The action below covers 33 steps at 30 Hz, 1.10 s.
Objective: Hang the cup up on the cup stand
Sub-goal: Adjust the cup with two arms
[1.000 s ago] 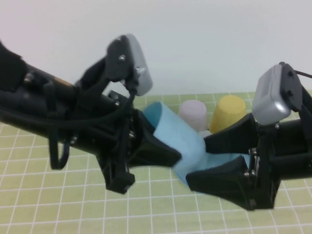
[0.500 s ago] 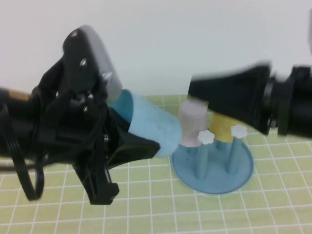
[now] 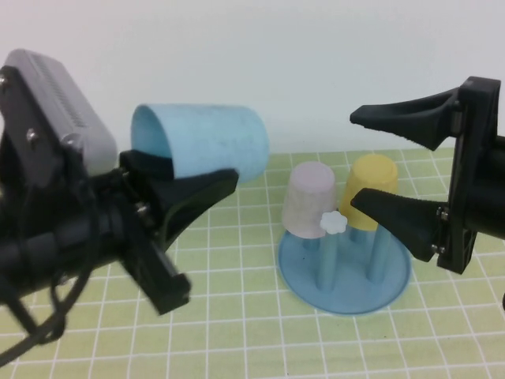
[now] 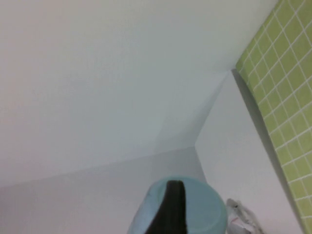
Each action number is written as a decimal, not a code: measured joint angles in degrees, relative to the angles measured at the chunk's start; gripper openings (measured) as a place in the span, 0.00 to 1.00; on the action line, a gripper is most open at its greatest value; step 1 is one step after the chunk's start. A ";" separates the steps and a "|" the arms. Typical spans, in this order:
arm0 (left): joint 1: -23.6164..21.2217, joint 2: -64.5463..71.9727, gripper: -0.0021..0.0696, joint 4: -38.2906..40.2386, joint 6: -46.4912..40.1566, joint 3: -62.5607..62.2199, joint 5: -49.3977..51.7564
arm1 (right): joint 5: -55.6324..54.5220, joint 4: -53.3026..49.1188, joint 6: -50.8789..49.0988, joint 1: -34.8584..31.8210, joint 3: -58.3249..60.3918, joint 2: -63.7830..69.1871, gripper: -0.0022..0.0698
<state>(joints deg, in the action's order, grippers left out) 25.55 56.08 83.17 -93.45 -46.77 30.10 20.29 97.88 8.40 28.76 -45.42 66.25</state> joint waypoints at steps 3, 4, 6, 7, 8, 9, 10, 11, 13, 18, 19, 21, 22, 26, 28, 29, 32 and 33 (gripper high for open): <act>5.08 1.24 0.04 4.35 -4.47 0.14 -6.37 | 0.52 0.03 -4.50 0.00 0.13 0.00 0.97; 7.34 1.84 0.04 4.82 -5.39 0.14 -9.17 | 0.52 0.03 -5.51 0.00 0.13 0.00 0.97; 11.88 2.86 0.04 5.31 -7.30 0.23 -14.40 | 0.66 0.03 -7.47 0.00 0.13 0.00 0.97; 14.57 3.34 0.04 5.43 -8.13 0.23 -17.48 | 0.66 0.13 -8.08 0.00 0.13 0.00 0.97; 17.27 3.99 0.04 5.56 -8.89 0.23 -20.89 | 0.66 0.13 -8.74 0.00 0.13 0.00 0.97; 19.37 4.32 0.04 5.65 -9.32 0.23 -23.72 | 0.37 0.13 -9.37 0.00 0.13 0.00 0.97; 21.91 4.76 0.04 5.77 -9.74 0.23 -27.34 | 0.25 0.13 -9.81 0.00 0.13 0.00 0.97; 24.25 5.20 0.04 5.89 -10.05 0.23 -30.99 | 0.24 0.13 -10.08 0.00 0.13 0.00 0.97; 28.16 6.14 0.04 6.03 -10.55 0.11 -35.84 | 0.24 0.13 -10.50 0.00 0.13 0.00 0.97; 33.58 8.87 0.04 6.02 -13.48 -2.08 -38.06 | 0.24 -0.01 -10.61 0.00 0.27 0.00 0.97; 34.38 9.53 0.04 6.02 -13.61 -2.45 -39.34 | 0.24 -0.01 -10.61 0.00 0.27 0.00 0.97; 35.66 10.44 0.04 5.86 -13.61 -2.97 -41.73 | 0.24 -0.15 -10.61 0.00 0.27 0.00 0.97; 36.10 10.94 0.04 5.72 -13.71 -3.24 -42.38 | 0.24 -0.15 -10.61 0.00 0.27 0.00 0.97; 37.03 11.66 0.04 5.58 -14.72 -3.96 -42.53 | 0.35 -0.15 -10.49 0.00 0.27 0.10 0.97; 37.39 11.76 0.04 4.78 -14.80 -4.02 -42.74 | 0.68 -0.15 -10.49 0.00 0.27 0.10 0.97; 37.54 11.76 0.04 4.54 -14.80 -4.02 -43.05 | 0.79 -0.15 -10.49 0.00 0.27 0.10 0.97; 37.83 11.76 0.04 4.32 -14.80 -4.82 -43.79 | 1.58 -0.04 -10.49 0.00 0.27 0.10 0.97; 37.83 11.76 0.04 4.32 -14.80 -5.09 -43.79 | 1.84 0.04 -10.49 0.00 0.27 0.10 0.97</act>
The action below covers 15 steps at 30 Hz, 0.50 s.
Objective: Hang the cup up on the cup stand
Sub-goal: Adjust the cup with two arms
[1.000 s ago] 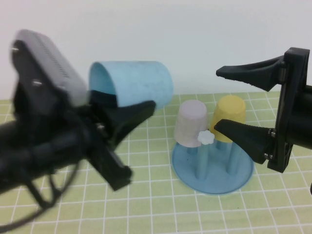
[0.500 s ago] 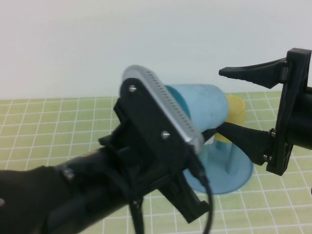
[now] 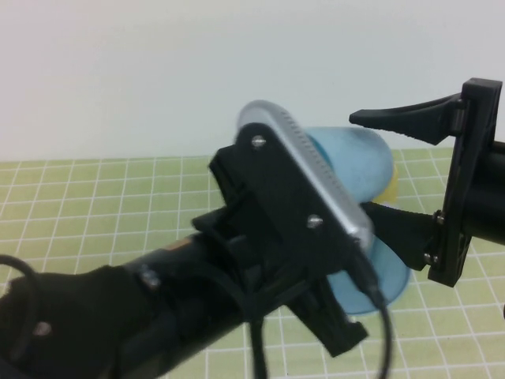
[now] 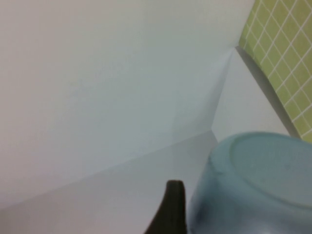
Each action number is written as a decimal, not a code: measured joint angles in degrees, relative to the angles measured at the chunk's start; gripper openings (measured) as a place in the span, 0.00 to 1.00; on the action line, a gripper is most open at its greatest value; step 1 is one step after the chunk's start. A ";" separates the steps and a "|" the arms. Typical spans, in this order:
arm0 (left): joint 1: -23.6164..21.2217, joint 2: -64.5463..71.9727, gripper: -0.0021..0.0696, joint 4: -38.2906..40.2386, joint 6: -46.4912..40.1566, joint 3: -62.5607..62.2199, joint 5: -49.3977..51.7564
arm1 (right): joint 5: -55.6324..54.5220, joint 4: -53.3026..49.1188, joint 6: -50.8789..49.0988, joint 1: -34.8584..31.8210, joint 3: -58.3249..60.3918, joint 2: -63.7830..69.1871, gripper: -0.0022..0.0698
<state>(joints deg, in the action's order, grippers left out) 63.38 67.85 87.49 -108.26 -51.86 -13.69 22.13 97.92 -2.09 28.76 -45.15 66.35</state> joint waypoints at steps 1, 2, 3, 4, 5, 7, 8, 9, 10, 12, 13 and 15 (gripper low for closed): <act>0.00 0.00 0.04 -0.12 0.00 -0.28 0.00 | 0.11 0.00 0.00 0.00 0.00 0.00 0.97; 0.11 0.27 0.04 -0.37 0.00 -0.60 0.20 | 0.24 0.00 0.00 0.00 0.00 0.00 0.97; 0.10 0.40 0.04 -0.68 0.00 -0.70 0.39 | 0.37 0.00 0.00 0.00 0.00 0.00 0.97; 0.10 0.48 0.04 -0.68 0.00 -0.84 0.48 | 0.37 0.00 0.00 0.00 0.00 0.00 0.97; 0.10 0.53 0.04 -0.68 0.00 -0.97 0.37 | 0.37 0.00 0.12 0.00 0.00 0.00 0.96; 0.10 0.67 0.04 -0.68 0.00 -0.97 0.29 | 0.61 0.00 0.78 0.00 0.00 0.00 0.94; 0.10 0.77 0.04 -0.68 0.00 -0.97 0.29 | 0.73 0.00 0.90 0.00 0.00 0.00 0.91; 0.10 0.89 0.04 -0.68 0.00 -0.97 0.29 | 0.73 0.00 1.05 0.00 0.00 0.00 0.88; 0.10 0.89 0.04 -0.79 0.00 -0.97 0.19 | 0.88 0.00 1.14 0.00 0.00 0.00 0.85; 0.10 0.89 0.04 -0.90 -0.13 -0.97 -0.13 | 0.88 0.00 1.30 0.00 0.00 0.00 0.81; 0.10 0.89 0.04 -0.90 -0.13 -0.97 -0.30 | 0.88 0.00 1.42 0.00 0.00 0.00 0.81; 0.10 0.89 0.06 -0.76 -0.13 -0.97 -0.43 | 0.96 0.00 2.09 0.00 0.00 0.00 0.80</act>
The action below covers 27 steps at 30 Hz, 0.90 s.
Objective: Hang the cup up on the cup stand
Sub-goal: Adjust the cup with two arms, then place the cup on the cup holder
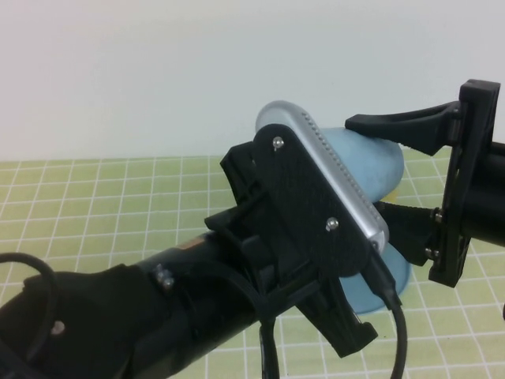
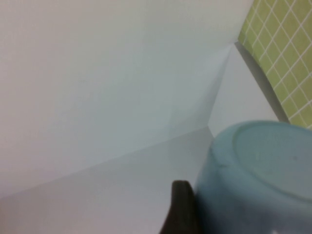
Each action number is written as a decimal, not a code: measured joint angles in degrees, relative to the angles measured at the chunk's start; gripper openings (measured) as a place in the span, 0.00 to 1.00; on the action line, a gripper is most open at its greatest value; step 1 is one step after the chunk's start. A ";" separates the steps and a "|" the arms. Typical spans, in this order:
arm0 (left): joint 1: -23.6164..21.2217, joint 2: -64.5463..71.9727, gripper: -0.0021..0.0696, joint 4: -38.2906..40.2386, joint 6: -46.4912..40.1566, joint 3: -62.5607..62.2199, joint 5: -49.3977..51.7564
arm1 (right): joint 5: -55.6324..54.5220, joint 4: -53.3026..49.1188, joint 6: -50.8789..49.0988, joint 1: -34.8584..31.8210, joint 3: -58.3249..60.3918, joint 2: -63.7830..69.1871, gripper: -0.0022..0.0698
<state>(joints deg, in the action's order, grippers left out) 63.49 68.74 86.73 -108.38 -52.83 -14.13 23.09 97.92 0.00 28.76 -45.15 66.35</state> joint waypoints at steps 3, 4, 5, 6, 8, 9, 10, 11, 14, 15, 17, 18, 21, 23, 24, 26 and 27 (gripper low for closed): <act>0.00 -0.53 0.12 3.73 0.00 0.00 -0.09 | 0.00 0.15 1.53 0.00 0.00 0.00 0.80; 0.00 -0.91 0.16 5.24 0.00 0.00 -0.23 | -0.12 0.27 2.07 0.00 0.00 0.00 0.80; 0.00 -1.18 0.21 6.31 0.00 0.00 -0.47 | -0.24 0.27 2.82 0.00 0.00 -0.12 0.79; 0.00 -1.67 0.25 7.24 0.00 0.00 -0.80 | -0.67 0.38 3.64 0.00 0.00 -0.20 0.79; 0.00 -2.68 0.33 8.43 0.00 0.00 -0.91 | -1.59 0.52 5.47 0.00 0.00 -0.44 0.79; 0.00 -3.30 0.37 9.36 0.00 0.00 -0.91 | -2.24 0.52 6.63 0.00 0.00 -0.72 0.79; 0.00 -3.95 0.40 10.46 0.00 0.00 -0.99 | -2.80 0.61 7.86 0.00 0.00 -0.95 0.79; 0.00 -4.68 0.42 12.30 -0.47 0.00 -0.99 | -3.82 0.75 9.19 0.00 0.00 -1.52 0.79; 0.00 -6.69 0.45 13.89 -4.20 0.13 -2.39 | -8.36 0.85 14.07 0.00 0.00 -3.08 0.79; 0.00 -7.65 0.45 13.89 -4.30 0.68 -2.95 | -10.54 0.85 16.19 0.00 0.00 -3.70 0.79; 0.00 -9.32 0.46 14.03 -4.30 1.89 -3.22 | -14.44 0.88 20.34 0.00 0.00 -4.93 0.79; 0.00 -10.10 0.46 14.03 -4.30 2.53 -3.43 | -16.45 0.98 23.05 0.00 0.00 -5.53 0.79; 0.00 -11.70 0.46 14.03 -1.78 4.98 -3.47 | -21.02 1.41 33.33 0.00 0.00 -6.94 0.79; 0.00 -11.88 0.45 14.03 -0.26 7.08 -3.47 | -23.09 1.51 43.74 0.00 0.00 -7.45 0.79; 0.00 -11.88 0.43 14.03 0.52 8.63 -3.47 | -23.09 1.51 48.99 0.00 0.00 -7.58 0.79; 0.00 -11.75 0.34 14.12 0.83 11.73 -3.23 | -22.76 1.51 63.48 0.00 0.00 -7.58 0.79; 0.00 -11.50 0.29 14.12 0.83 12.92 -3.34 | -22.38 1.51 70.49 0.00 0.00 -7.58 0.79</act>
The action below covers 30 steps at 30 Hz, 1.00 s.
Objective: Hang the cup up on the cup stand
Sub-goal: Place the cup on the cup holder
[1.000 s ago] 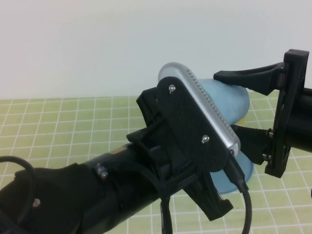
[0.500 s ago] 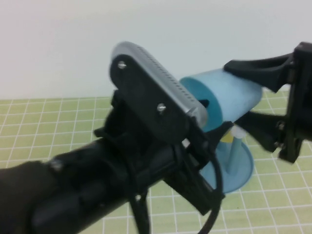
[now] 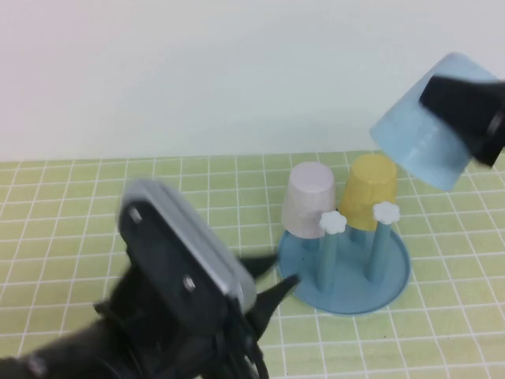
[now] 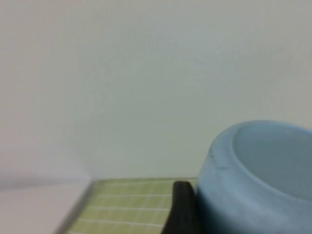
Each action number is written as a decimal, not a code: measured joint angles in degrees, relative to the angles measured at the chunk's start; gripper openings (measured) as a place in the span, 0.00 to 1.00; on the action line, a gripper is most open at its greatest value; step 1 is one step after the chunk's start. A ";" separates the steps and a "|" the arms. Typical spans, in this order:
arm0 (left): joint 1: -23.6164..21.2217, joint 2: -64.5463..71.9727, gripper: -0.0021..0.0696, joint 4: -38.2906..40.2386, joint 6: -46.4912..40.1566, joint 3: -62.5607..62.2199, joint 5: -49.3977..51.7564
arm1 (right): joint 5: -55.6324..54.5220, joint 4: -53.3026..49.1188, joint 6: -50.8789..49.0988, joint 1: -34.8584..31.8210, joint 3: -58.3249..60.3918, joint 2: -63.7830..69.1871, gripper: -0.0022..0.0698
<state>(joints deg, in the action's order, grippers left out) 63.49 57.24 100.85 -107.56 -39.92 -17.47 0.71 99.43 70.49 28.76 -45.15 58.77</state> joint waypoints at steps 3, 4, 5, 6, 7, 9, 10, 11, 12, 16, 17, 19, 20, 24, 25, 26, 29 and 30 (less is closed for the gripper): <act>0.00 0.83 0.11 0.04 0.00 3.05 -2.43 | 0.90 0.00 15.26 0.00 0.00 0.00 0.79; 0.00 0.93 0.08 0.13 0.00 3.51 -4.20 | 1.14 0.00 18.14 0.00 0.00 0.00 0.79; -0.14 1.07 0.06 0.13 0.00 3.53 -5.95 | 1.13 0.00 20.86 0.00 0.00 0.00 0.79; -0.54 1.18 0.05 0.17 0.00 3.53 -7.33 | 1.13 0.00 22.94 0.00 0.00 0.00 0.79; -1.14 1.21 0.05 0.17 0.00 3.53 -7.67 | 1.27 0.00 24.48 0.00 0.00 0.00 0.79; -3.40 1.21 0.04 0.17 -0.10 3.53 -5.15 | 1.27 0.00 26.48 0.00 0.00 0.49 0.79; -4.78 1.31 0.03 0.17 -0.10 3.53 -1.83 | 1.42 0.00 27.12 0.00 0.00 0.80 0.79; -6.25 1.87 0.03 0.17 -0.23 3.53 2.57 | 1.42 0.00 27.56 0.00 0.00 1.40 0.79; -7.70 2.69 0.03 0.06 -0.33 3.53 7.19 | 1.42 0.00 27.90 0.00 0.00 1.76 0.79; -13.31 8.28 0.03 -0.49 0.61 3.39 17.47 | 1.78 0.00 29.16 0.00 0.00 3.66 0.79; -15.24 10.02 0.03 -0.49 0.99 3.39 18.45 | 1.90 0.00 29.72 0.00 0.00 3.90 0.79; -19.44 12.50 0.03 -0.49 1.21 3.39 20.33 | 2.44 0.00 31.33 0.00 0.00 3.99 0.79; -22.04 13.71 0.03 -0.59 1.55 3.39 22.41 | 2.93 0.00 32.47 0.00 0.00 4.04 0.79; -33.46 13.60 0.03 -0.71 2.20 3.10 31.76 | 4.67 0.00 36.02 0.00 0.00 4.28 0.79; -36.49 13.45 0.03 -0.71 2.79 2.87 34.21 | 5.16 0.00 36.65 0.00 0.00 4.43 0.79; -39.46 13.46 0.03 -0.87 3.93 2.87 36.73 | 5.53 0.00 37.32 0.00 0.00 4.68 0.79; -47.33 13.01 0.03 -5.86 10.69 2.63 43.79 | 5.77 0.00 37.98 0.00 0.00 5.44 0.79; -49.20 12.86 0.03 -10.09 12.71 2.60 46.24 | 5.91 0.00 38.01 0.00 0.00 5.94 0.79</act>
<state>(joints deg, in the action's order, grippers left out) 14.29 70.10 90.75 -94.85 -37.32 28.78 6.63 99.43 108.50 28.76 -45.15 64.70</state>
